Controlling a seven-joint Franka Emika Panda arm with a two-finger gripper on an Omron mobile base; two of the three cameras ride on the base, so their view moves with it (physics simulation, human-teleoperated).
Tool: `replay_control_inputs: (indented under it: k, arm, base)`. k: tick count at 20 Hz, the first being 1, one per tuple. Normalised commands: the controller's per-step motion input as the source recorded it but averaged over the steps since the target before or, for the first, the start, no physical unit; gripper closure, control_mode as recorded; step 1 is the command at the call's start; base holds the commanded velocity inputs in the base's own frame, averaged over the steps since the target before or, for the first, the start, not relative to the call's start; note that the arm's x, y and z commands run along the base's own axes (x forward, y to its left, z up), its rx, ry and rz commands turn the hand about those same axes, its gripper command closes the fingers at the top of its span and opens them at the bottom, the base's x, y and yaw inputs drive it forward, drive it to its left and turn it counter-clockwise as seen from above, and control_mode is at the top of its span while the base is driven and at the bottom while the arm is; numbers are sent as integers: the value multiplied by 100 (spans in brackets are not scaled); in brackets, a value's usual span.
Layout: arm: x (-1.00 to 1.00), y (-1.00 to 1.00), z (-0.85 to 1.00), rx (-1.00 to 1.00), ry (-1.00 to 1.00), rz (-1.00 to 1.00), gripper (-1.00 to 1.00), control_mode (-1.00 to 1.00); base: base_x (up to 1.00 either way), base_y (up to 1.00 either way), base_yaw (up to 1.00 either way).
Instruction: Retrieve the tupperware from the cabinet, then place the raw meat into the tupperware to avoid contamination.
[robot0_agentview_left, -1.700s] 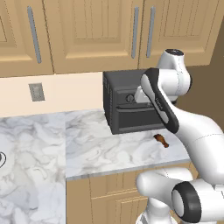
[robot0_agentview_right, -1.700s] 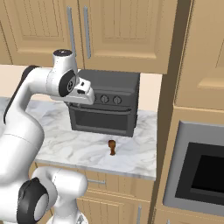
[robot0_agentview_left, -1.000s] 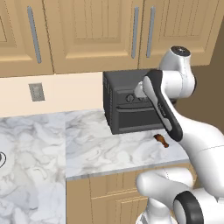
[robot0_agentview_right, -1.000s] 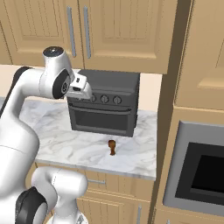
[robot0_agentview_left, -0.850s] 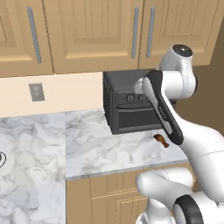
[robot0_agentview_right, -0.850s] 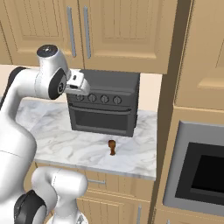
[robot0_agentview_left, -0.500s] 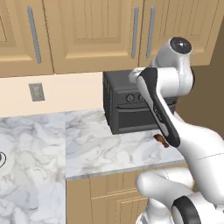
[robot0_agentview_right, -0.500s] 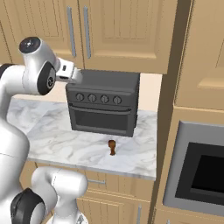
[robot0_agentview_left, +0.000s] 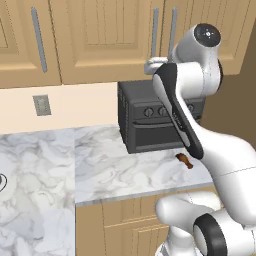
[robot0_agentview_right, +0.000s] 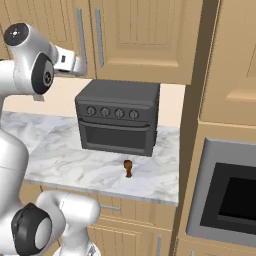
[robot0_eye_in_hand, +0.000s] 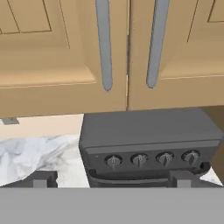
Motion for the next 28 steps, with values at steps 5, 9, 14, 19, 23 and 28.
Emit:
replay_control_inputs:
  k: [5, 9, 14, 19, 23, 28]
  arm:
    - [22, 0, 34, 1, -2, 0, -100, -100]
    - [43, -5, 13, 1, 0, 0, -100, -100]
    - [44, -4, 1, 0, -2, 0, -100, -100]
    - [44, 0, 0, 0, -4, 0, -100, -100]
    - [43, 0, 0, 0, -3, 0, -100, -100]
    - [43, -1, -7, 0, -4, 0, -100, -100]
  base:
    - [0, 0, 0]
    - [0, 0, 0]
    - [0, 0, 0]
    - [0, 0, 0]
    - [0, 0, 0]
    - [0, 0, 0]
